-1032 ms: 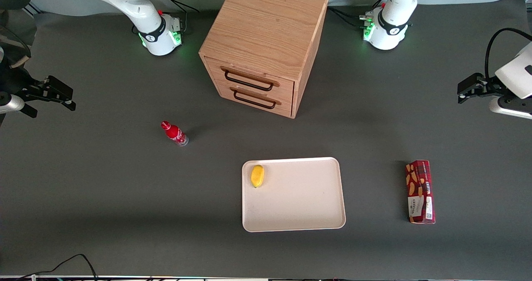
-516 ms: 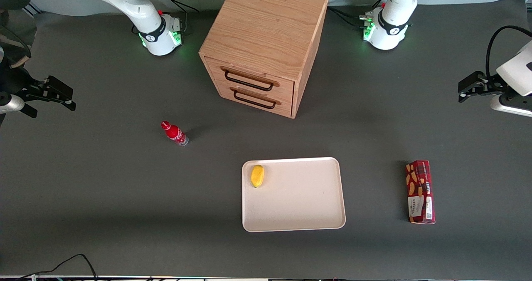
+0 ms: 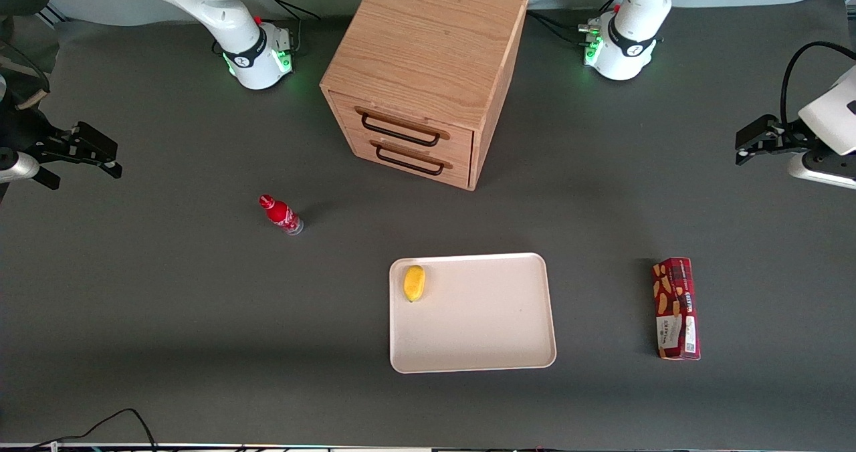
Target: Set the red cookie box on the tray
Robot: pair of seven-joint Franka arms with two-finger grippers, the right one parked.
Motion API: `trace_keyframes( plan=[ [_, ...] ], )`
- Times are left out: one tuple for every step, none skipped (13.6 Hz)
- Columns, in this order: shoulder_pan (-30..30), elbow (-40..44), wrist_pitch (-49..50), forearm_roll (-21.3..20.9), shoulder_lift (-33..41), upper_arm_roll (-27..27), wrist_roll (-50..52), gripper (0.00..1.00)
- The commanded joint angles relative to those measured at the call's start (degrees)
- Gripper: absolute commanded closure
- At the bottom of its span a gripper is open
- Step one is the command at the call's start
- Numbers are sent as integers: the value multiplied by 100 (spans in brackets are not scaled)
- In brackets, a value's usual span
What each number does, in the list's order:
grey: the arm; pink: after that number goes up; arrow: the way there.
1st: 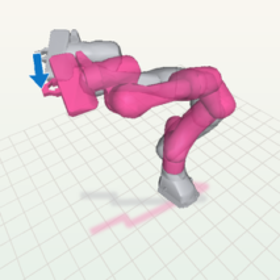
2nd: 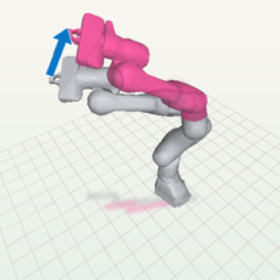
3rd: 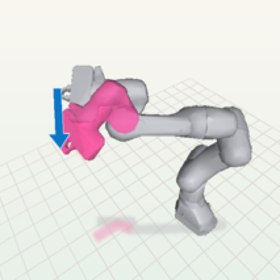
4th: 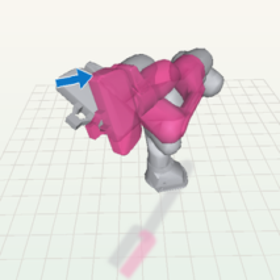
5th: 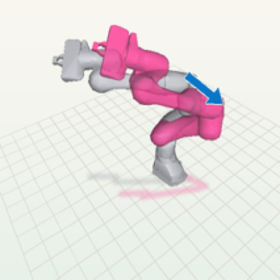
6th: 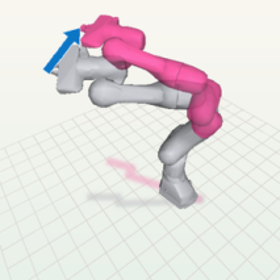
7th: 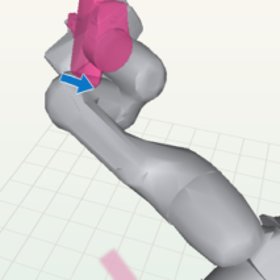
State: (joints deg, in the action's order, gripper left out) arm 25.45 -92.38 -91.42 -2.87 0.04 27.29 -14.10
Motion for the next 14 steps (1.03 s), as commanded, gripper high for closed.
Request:
trace_keyframes(
  plan=[
    [30,281,-7,94,-187,4,-102,0],
    [-5,447,-25,94,-345,4,-40,0],
    [-31,640,-103,50,-616,30,21,0],
    [-58,877,-156,-11,-1036,56,213,0],
    [-206,1245,-374,-247,-1502,57,398,0],
    [-338,1553,-559,-527,-1950,48,608,0],
    [-435,1809,-700,-765,-2355,48,837,0],
    [-514,1933,-937,-1011,-2672,39,1048,0],
    [-567,1934,-1261,-1205,-2928,22,1259,0],
    [-577,1917,-1595,-1329,-3165,13,1461,0],
    [-577,1899,-1920,-1461,-3420,4,1655,0],
    [-594,1899,-2193,-1671,-3675,4,1796,0],
    [-594,1899,-2422,-1856,-3895,4,1928,0],
    [-594,1882,-2625,-1970,-4071,-5,2033,0]
  ],
)
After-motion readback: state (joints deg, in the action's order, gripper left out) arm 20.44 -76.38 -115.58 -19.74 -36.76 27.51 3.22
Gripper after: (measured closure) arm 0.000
